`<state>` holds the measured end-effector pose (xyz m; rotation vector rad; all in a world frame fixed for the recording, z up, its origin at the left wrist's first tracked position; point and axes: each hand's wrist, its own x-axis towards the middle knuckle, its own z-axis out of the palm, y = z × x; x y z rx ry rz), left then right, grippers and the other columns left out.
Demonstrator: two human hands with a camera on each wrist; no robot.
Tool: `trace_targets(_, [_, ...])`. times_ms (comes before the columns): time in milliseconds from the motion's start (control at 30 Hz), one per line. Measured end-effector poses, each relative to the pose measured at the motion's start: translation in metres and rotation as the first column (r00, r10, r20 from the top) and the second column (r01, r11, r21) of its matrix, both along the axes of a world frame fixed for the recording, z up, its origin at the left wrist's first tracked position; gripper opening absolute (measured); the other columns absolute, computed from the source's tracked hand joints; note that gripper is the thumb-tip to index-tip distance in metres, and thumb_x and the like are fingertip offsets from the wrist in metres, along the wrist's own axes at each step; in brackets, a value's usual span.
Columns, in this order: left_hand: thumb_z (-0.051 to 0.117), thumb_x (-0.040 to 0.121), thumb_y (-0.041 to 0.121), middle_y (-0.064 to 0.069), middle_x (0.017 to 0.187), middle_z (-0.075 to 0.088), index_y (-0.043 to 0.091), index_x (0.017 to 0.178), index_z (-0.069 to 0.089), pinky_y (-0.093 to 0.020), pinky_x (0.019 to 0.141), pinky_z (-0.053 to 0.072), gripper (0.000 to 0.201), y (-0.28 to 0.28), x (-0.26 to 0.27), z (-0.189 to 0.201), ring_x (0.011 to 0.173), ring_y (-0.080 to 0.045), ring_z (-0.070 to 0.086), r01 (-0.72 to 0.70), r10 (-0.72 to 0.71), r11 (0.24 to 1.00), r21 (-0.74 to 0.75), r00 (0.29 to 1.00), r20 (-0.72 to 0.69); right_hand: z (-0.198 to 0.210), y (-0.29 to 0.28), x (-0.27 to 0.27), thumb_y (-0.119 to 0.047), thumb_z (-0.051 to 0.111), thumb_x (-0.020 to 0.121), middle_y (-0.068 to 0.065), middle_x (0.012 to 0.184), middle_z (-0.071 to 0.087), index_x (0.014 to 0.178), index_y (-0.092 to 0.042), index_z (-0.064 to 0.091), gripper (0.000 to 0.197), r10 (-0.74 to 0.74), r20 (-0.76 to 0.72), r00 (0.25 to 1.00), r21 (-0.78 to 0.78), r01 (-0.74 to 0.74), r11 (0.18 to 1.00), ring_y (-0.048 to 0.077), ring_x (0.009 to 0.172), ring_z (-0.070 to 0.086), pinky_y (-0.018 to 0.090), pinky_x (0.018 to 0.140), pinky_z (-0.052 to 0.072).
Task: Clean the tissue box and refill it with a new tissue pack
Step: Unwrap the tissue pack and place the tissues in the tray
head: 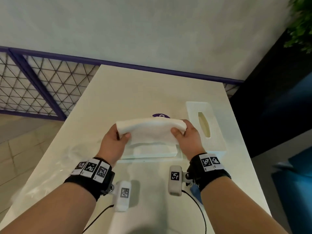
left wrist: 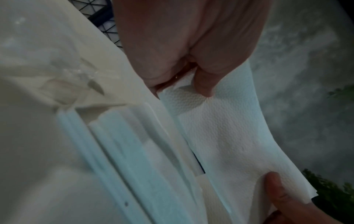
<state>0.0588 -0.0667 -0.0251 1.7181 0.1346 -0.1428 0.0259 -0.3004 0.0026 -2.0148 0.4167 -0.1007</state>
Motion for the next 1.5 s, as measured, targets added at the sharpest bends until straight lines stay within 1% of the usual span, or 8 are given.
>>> trace_targets(133, [0.059, 0.09, 0.003, -0.001, 0.107, 0.063, 0.019, 0.117, 0.049, -0.035, 0.088, 0.047, 0.033, -0.004, -0.006, -0.017, 0.103, -0.024, 0.059, 0.006, -0.006, 1.0, 0.005, 1.0, -0.017, -0.026, 0.002, -0.004, -0.03, 0.065, 0.084, -0.002, 0.089, 0.066, 0.102, -0.035, 0.053, 0.022, 0.015, -0.037, 0.999, -0.009, -0.015, 1.0, 0.026, 0.084, 0.064, 0.046, 0.078, 0.056])
trace_targets(600, [0.055, 0.093, 0.007, 0.0, 0.106, 0.059, 0.017, 0.123, 0.043, -0.029, 0.085, 0.041, 0.034, -0.01, -0.008, -0.028, 0.097, -0.021, 0.056, 0.003, -0.003, 0.99, 0.14, 1.0, 0.005, -0.041, 0.005, 0.004, -0.02, 0.068, 0.081, -0.002, 0.107, 0.064, 0.129, -0.021, 0.047, 0.053, 0.016, -0.13, 0.991, -0.072, -0.026, 0.997, 0.023, 0.102, 0.062, 0.04, 0.094, 0.051])
trace_targets(767, [0.064, 0.086, 0.003, 0.003, 0.094, 0.058, 0.026, 0.11, 0.043, -0.023, 0.073, 0.046, 0.039, -0.002, -0.006, -0.024, 0.086, -0.016, 0.056, -0.001, -0.011, 0.994, 0.11, 0.994, 0.108, -0.037, -0.003, 0.001, -0.003, 0.073, 0.066, -0.01, 0.095, 0.063, 0.109, -0.044, 0.047, 0.064, 0.037, 0.019, 0.999, 0.033, -0.037, 0.999, 0.02, 0.088, 0.066, 0.044, 0.082, 0.058])
trace_targets(867, [0.065, 0.082, -0.002, 0.008, 0.099, 0.055, 0.042, 0.107, 0.042, -0.021, 0.075, 0.045, 0.055, 0.001, -0.008, -0.023, 0.084, -0.007, 0.056, 0.008, -0.021, 0.998, 0.067, 0.98, 0.196, -0.034, -0.002, -0.001, 0.0, 0.07, 0.07, -0.011, 0.112, 0.054, 0.12, -0.065, 0.035, 0.089, 0.142, 0.103, 0.984, -0.085, -0.134, 0.987, 0.009, 0.101, 0.058, 0.02, 0.091, 0.049])
trace_targets(967, [0.065, 0.08, -0.002, 0.009, 0.113, 0.051, 0.054, 0.117, 0.038, -0.017, 0.083, 0.046, 0.072, 0.0, -0.011, -0.02, 0.095, -0.003, 0.055, 0.061, -0.093, 0.991, 0.119, 0.952, 0.292, -0.031, 0.001, -0.002, -0.005, 0.068, 0.077, -0.013, 0.119, 0.043, 0.124, -0.056, 0.044, 0.073, 0.239, 0.101, 0.966, -0.215, -0.213, 0.953, 0.0, 0.109, 0.048, 0.007, 0.095, 0.038])
trace_targets(1133, [0.063, 0.083, -0.003, 0.014, 0.115, 0.045, 0.04, 0.113, 0.045, -0.029, 0.09, 0.044, 0.055, -0.002, -0.012, -0.02, 0.104, -0.002, 0.045, 0.037, -0.156, 0.949, 0.312, 0.917, 0.368, -0.033, 0.002, -0.004, -0.005, 0.068, 0.078, -0.011, 0.12, 0.046, 0.126, -0.047, 0.047, 0.067, 0.201, 0.129, 0.971, -0.206, -0.172, 0.963, 0.005, 0.11, 0.05, 0.019, 0.099, 0.039])
trace_targets(1333, [0.061, 0.085, -0.003, 0.004, 0.107, 0.048, 0.027, 0.129, 0.034, -0.004, 0.066, 0.038, 0.06, -0.001, -0.012, -0.022, 0.079, -0.006, 0.051, 0.04, -0.093, 0.972, 0.229, 0.971, 0.222, -0.039, -0.003, -0.002, -0.009, 0.072, 0.077, -0.005, 0.105, 0.059, 0.139, -0.036, 0.035, 0.077, 0.068, 0.04, 0.997, -0.099, -0.064, 0.993, 0.017, 0.093, 0.062, 0.032, 0.089, 0.052])
trace_targets(1500, [0.059, 0.091, 0.01, 0.001, 0.094, 0.056, 0.012, 0.127, 0.041, -0.018, 0.069, 0.042, 0.041, -0.002, -0.012, -0.018, 0.09, -0.023, 0.056, 0.082, -0.11, 0.955, 0.285, 0.99, 0.083, -0.039, -0.006, -0.001, -0.01, 0.069, 0.079, -0.009, 0.103, 0.058, 0.131, -0.032, 0.046, 0.061, 0.066, -0.004, 0.998, -0.079, -0.066, 0.995, 0.02, 0.094, 0.062, 0.043, 0.091, 0.054])
